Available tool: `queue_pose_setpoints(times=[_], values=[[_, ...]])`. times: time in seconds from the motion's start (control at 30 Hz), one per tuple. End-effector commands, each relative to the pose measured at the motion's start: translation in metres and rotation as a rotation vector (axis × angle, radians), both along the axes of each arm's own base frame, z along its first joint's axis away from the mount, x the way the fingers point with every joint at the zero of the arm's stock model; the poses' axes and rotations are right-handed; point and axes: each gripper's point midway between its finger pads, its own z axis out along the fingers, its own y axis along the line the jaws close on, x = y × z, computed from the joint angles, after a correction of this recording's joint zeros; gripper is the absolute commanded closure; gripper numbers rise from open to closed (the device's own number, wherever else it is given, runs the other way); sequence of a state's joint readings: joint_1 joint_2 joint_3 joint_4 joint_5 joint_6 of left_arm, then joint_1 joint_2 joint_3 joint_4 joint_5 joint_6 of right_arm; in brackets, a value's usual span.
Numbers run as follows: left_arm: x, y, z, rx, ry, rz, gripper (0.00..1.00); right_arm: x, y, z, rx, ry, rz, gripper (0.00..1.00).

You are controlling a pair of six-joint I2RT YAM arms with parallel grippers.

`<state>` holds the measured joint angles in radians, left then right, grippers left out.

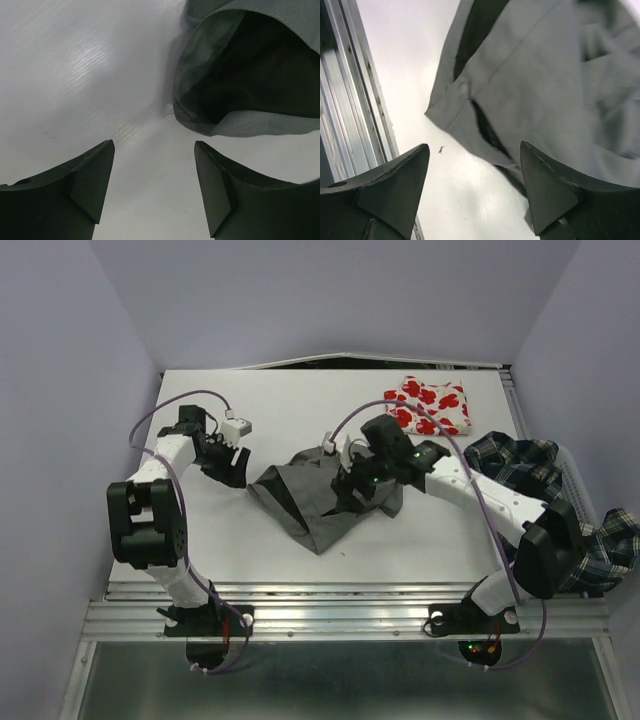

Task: Fold and stack the skirts
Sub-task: Flatten the skirt out

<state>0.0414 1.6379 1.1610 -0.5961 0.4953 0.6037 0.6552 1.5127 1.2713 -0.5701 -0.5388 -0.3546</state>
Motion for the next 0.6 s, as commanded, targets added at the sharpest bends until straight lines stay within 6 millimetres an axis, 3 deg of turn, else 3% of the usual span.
queue_pose_setpoints(times=[0.0,0.07,0.1,0.23,0.37,0.57], values=[[0.008,-0.023,0.020,-0.154,-0.013,-0.038,0.24,-0.011,0.008,-0.040,-0.153,-0.177,0.061,0.19],[0.007,-0.023,0.022,-0.181,-0.015,-0.023,0.23,-0.024,0.020,-0.050,-0.187,-0.272,0.100,0.16],[0.007,-0.023,0.025,-0.193,-0.021,-0.016,0.21,-0.019,0.019,-0.059,-0.223,-0.346,0.094,0.16],[0.007,-0.014,0.033,-0.177,-0.044,0.016,0.18,-0.025,0.041,-0.062,-0.238,-0.512,0.181,0.15],[0.004,-0.004,0.039,-0.165,-0.053,0.050,0.15,-0.024,0.056,-0.074,-0.256,-0.573,0.276,0.14],[0.003,0.016,0.048,-0.158,-0.071,0.103,0.13,-0.045,0.064,-0.121,-0.293,-0.550,0.442,0.14]])
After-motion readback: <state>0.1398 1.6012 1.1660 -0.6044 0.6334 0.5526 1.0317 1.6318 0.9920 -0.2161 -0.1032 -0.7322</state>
